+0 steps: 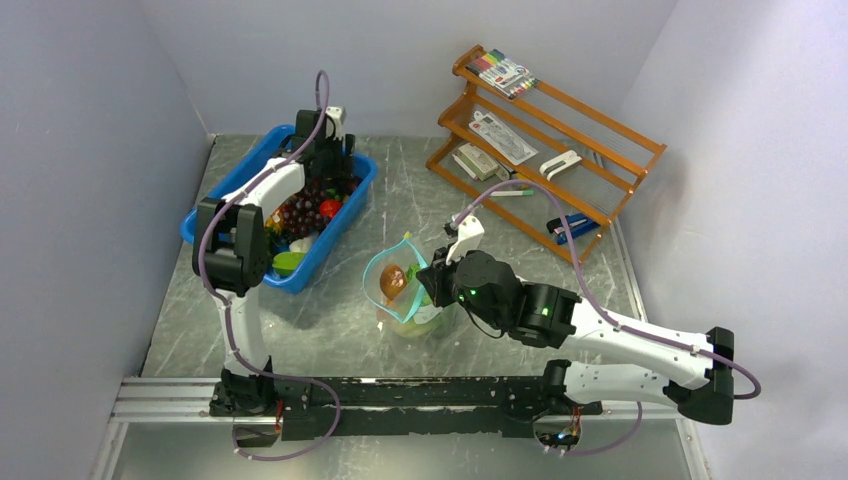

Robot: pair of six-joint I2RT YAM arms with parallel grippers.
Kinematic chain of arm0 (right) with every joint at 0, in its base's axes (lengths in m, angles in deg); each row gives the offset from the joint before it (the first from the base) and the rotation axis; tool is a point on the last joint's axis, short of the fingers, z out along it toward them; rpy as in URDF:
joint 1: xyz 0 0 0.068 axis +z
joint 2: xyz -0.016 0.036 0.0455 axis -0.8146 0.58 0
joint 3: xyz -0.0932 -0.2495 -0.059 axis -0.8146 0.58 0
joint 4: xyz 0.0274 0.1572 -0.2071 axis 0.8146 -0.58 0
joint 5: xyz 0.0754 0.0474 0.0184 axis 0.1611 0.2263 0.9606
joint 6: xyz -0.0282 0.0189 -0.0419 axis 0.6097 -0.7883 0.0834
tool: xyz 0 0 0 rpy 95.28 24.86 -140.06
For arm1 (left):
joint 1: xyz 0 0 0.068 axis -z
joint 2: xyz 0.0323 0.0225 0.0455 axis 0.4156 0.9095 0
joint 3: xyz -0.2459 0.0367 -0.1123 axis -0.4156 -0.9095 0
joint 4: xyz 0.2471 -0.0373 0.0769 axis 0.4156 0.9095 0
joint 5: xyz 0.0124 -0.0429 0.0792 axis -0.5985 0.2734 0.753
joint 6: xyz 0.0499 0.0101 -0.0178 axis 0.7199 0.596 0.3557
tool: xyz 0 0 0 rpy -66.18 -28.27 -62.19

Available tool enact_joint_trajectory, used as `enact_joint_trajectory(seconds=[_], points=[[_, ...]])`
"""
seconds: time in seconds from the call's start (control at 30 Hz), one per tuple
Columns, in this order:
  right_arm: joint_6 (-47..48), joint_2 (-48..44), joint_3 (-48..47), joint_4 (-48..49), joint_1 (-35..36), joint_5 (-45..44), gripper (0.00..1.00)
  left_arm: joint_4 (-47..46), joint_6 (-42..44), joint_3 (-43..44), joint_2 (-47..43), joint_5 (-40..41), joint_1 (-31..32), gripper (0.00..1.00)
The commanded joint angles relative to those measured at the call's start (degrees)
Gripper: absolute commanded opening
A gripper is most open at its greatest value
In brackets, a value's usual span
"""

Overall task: Place the food in the zip-top bag and seal the zipper
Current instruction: Pick up the fake vegetable from the bin.

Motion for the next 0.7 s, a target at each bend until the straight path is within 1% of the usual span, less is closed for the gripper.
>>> enact_joint_trajectory(seconds=[0.0, 0.07, 0.13, 0.3, 0.47, 0.67], points=[[0.43, -0.51, -1.43, 2.52, -0.30, -0.89, 0.00, -1.22, 0.63, 2.99, 1.42, -2.84, -0.47, 0.64], [-0.03, -0.98, -1.13, 2.57, -0.29, -0.90, 0.00, -1.36, 0.54, 2.91, 1.19, -3.63, -0.46, 0.59], [-0.47, -1.65, -0.82, 2.70, -0.29, -0.77, 0.00, -0.79, 0.61, 3.30, 0.99, -4.20, -0.47, 0.57], [-0.78, -2.33, -0.78, 2.62, -0.29, 0.41, 0.00, 2.72, 0.30, 4.65, 0.56, -3.72, -0.47, 0.46], [-0.93, -1.41, -1.41, 1.94, -0.29, 2.31, 0.00, 3.47, -1.22, 1.72, -2.32, -4.08, -0.47, 0.40], [-2.15, -1.84, -0.34, 2.01, -0.29, 3.58, 0.00, 5.04, -3.98, -2.69, -7.47, -5.80, -0.47, 0.37]])
